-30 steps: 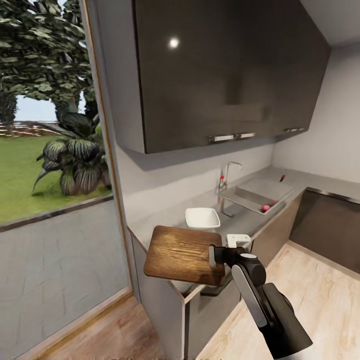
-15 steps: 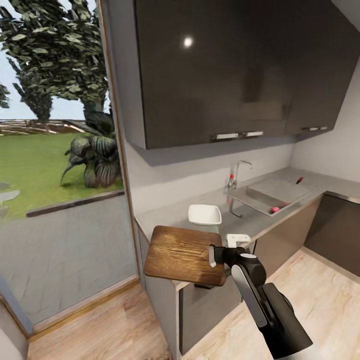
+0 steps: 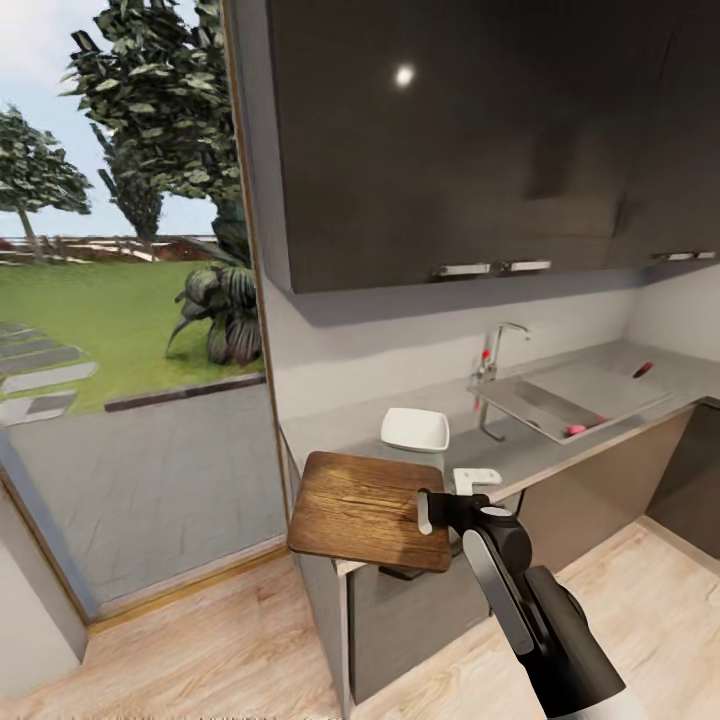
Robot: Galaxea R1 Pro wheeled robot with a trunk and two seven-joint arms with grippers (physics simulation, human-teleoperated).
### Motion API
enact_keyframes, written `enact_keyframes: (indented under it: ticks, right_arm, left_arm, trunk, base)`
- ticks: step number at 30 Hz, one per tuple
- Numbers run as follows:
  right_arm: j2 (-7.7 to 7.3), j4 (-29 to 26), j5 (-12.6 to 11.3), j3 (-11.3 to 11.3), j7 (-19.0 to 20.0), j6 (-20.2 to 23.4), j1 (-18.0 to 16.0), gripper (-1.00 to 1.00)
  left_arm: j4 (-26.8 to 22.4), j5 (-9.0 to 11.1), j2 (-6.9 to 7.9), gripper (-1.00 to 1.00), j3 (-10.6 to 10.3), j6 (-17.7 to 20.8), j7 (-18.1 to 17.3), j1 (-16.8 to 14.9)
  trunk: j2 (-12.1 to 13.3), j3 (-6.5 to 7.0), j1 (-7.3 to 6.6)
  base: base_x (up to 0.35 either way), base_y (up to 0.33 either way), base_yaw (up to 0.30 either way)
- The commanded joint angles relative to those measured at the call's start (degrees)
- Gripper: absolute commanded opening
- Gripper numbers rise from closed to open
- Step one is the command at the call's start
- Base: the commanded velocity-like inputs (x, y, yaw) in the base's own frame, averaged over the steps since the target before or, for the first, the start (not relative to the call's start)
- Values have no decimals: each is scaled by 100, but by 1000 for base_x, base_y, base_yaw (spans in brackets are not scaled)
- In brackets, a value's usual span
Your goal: In the kitchen, take the Vidalia onion out of the sink, dice it on the chopping board with the paring knife, put the diced onion into the bowl on the countertop, then place both the paring knife and the chopping board into the sink.
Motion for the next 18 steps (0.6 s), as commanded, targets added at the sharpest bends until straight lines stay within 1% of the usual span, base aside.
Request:
enact_keyframes:
  ticks: [1, 18]
  right_arm:
    - [-2, -6, -62, 6, -57, 8, -2, -100]
    - [1, -9, -62, 15, -57, 8, -2, -100]
  left_arm:
    - [-1, 15, -2, 100, 15, -12, -16, 1]
    - [0, 15, -2, 100, 15, -12, -16, 1]
  trunk:
    - [-4, -6, 2]
    - [-4, -75, 2]
  base:
    - [0, -317, 250]
    - [0, -317, 249]
